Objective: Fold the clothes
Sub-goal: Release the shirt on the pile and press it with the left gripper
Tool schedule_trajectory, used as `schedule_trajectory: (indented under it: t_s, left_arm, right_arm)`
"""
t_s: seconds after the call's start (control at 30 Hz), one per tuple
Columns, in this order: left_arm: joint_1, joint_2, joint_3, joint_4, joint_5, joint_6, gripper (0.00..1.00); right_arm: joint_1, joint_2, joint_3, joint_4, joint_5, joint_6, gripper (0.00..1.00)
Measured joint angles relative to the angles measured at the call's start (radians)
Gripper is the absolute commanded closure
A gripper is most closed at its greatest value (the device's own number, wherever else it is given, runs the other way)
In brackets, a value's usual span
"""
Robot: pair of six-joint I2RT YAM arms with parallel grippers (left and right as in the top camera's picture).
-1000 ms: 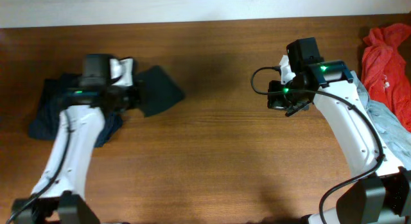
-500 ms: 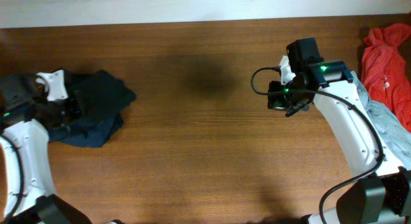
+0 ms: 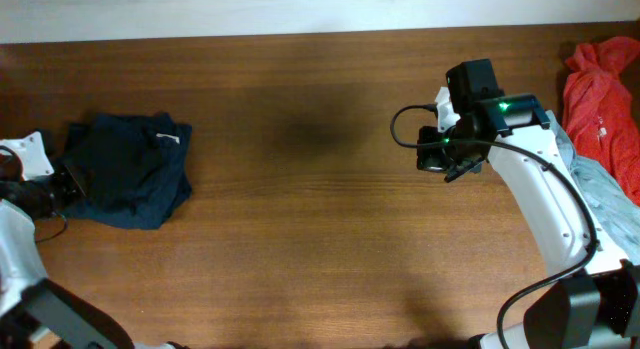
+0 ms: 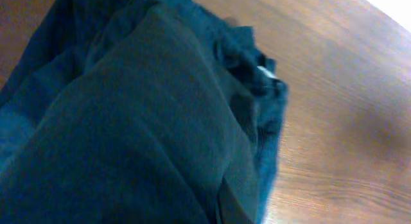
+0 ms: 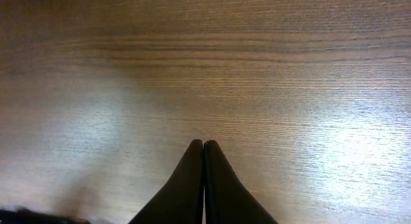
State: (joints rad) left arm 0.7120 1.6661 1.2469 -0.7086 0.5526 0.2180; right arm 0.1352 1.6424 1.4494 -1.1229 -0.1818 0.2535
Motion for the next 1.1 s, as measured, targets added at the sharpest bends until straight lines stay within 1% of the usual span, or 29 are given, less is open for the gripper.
schedule_trajectory:
  t_s: [0.2, 0.37, 0.47, 0.5, 0.53, 0.57, 0.6, 0.63, 0.67, 0.7, 0.87, 1.03, 1.07, 1.1]
  left_arm:
    - [0.002, 0.087, 0.000, 0.006, -0.067, 0.003, 1.00]
    - [0.018, 0.091, 0.000, 0.004, -0.127, -0.003, 1.00]
    - [0.053, 0.091, 0.000, 0.000, -0.146, -0.021, 0.99]
    - [0.067, 0.091, 0.000, -0.001, -0.148, -0.028, 0.97]
    - [0.081, 0.091, 0.000, -0.001, -0.150, -0.037, 0.93]
    - [0.097, 0.091, 0.000, -0.001, -0.151, -0.046, 0.87]
    - [0.121, 0.091, 0.000, -0.002, -0.153, -0.065, 0.71]
    - [0.126, 0.091, 0.000, -0.002, -0.154, -0.065, 0.66]
    - [0.140, 0.091, 0.000, 0.000, -0.149, -0.076, 0.46]
    - [0.154, 0.091, 0.000, 0.003, -0.140, -0.083, 0.35]
    - [0.208, 0.091, 0.003, -0.010, -0.076, -0.110, 0.33]
    - [0.212, 0.055, 0.014, -0.042, -0.034, -0.112, 0.33]
    - [0.212, 0.037, 0.015, -0.042, -0.027, -0.113, 0.35]
    - [0.212, 0.014, 0.017, -0.043, -0.023, -0.114, 0.41]
  right_arm:
    - [0.000, 0.000, 0.000, -0.011, 0.000, 0.000, 0.96]
    - [0.000, 0.000, 0.000, -0.014, 0.000, 0.000, 0.96]
    - [0.000, 0.000, 0.000, -0.015, 0.000, 0.000, 0.96]
    - [0.000, 0.000, 0.000, -0.015, 0.000, 0.000, 0.96]
    - [0.000, 0.000, 0.000, -0.014, 0.000, 0.000, 0.96]
    - [0.000, 0.000, 0.000, -0.015, 0.000, 0.000, 0.96]
    - [0.000, 0.000, 0.000, -0.014, 0.000, 0.000, 0.96]
    - [0.000, 0.000, 0.000, -0.015, 0.000, 0.000, 0.96]
    - [0.000, 0.000, 0.000, -0.015, 0.000, 0.000, 0.96]
    - [0.000, 0.000, 0.000, -0.014, 0.000, 0.000, 0.96]
    - [0.000, 0.000, 0.000, -0.015, 0.000, 0.000, 0.96]
    - [0.000, 0.000, 0.000, -0.023, 0.000, 0.000, 0.96]
    - [0.000, 0.000, 0.000, -0.024, 0.000, 0.000, 0.96]
    - [0.000, 0.000, 0.000, -0.025, 0.000, 0.000, 0.96]
